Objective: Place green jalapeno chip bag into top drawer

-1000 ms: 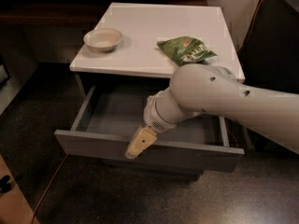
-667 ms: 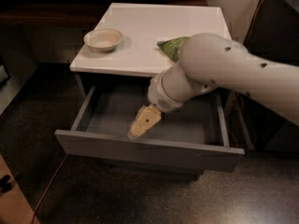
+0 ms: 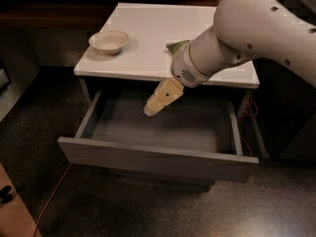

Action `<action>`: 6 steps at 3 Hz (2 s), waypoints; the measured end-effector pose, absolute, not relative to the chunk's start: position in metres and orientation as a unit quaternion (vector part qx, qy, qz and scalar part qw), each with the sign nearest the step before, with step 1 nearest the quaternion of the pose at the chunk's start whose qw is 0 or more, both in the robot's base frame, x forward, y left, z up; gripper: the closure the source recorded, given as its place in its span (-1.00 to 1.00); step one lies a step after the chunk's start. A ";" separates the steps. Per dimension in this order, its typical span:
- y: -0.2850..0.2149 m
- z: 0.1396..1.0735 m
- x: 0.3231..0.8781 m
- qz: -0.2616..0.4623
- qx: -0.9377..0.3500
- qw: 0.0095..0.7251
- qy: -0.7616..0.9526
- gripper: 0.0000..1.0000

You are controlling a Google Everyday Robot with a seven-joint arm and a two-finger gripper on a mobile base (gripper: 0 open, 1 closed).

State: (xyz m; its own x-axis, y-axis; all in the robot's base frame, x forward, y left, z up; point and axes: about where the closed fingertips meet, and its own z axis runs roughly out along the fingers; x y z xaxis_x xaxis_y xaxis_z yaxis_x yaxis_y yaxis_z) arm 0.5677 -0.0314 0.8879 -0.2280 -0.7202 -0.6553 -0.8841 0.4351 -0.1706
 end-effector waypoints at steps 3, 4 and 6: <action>-0.063 0.916 0.614 0.135 -0.436 0.384 0.803 -1.00; -0.084 0.916 0.645 0.141 -0.398 0.386 0.820 -1.00; -0.142 0.889 0.716 0.104 -0.323 0.362 0.868 -1.00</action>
Offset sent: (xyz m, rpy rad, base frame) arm 0.0455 -0.0348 0.0252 0.1202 0.0121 -0.1854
